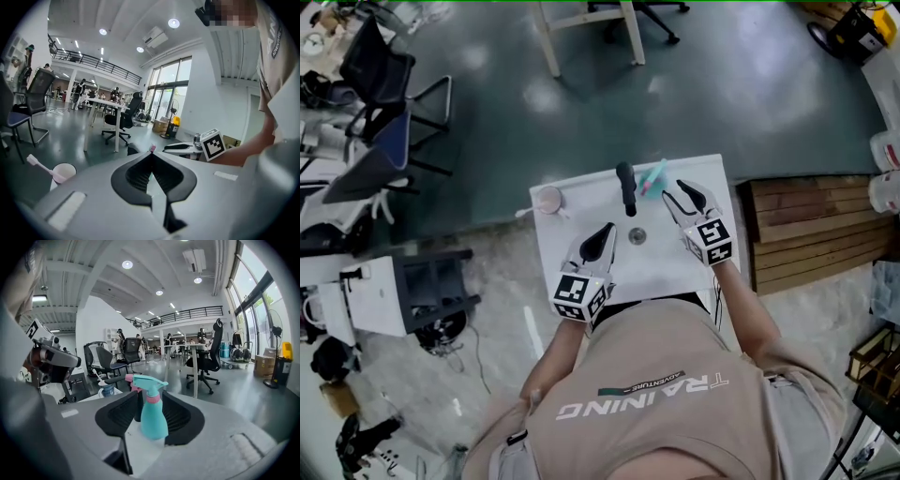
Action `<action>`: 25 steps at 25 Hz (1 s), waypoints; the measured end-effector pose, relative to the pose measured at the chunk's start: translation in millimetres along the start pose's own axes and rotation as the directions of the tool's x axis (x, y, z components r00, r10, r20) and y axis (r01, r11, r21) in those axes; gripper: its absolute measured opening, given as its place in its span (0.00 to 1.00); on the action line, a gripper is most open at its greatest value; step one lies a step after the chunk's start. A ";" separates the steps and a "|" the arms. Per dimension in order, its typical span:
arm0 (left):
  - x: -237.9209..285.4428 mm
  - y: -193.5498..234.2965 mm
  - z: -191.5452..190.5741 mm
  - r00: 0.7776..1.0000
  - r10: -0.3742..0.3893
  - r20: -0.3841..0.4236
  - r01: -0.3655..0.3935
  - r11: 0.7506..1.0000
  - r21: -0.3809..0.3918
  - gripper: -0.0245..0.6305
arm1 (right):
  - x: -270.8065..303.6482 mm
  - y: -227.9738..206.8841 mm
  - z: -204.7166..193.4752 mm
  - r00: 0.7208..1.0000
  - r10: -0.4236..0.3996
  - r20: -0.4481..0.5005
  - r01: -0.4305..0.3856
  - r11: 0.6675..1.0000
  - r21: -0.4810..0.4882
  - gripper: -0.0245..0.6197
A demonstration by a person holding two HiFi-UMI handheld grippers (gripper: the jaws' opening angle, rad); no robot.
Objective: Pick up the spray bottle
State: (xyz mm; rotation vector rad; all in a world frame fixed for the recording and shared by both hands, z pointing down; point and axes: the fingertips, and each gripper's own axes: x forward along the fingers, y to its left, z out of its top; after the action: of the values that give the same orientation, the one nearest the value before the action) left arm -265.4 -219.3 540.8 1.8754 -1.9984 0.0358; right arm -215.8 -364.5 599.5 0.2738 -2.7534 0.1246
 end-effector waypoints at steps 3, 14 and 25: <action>0.7 6.0 -0.7 1.000 0.029 -0.002 -0.029 0.999 -0.014 0.06 | 17.5 -2.9 -10.3 1.000 0.017 -0.019 -0.018 0.998 -0.055 0.33; 3.8 7.9 -18.6 0.997 0.060 -0.046 -0.062 0.997 -0.041 0.06 | 47.1 -2.7 -18.0 0.999 0.040 0.015 -0.039 0.998 -0.058 0.35; -9.0 21.5 -29.4 0.993 0.100 -0.066 -0.104 0.993 -0.063 0.06 | 65.1 3.4 -7.1 0.998 0.025 0.063 -0.014 0.985 -0.175 0.32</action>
State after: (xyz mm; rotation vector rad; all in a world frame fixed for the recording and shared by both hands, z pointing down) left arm -278.1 -200.1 570.5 1.7088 -2.0260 0.0554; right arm -273.4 -371.6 629.9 0.2065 -2.8095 -0.1221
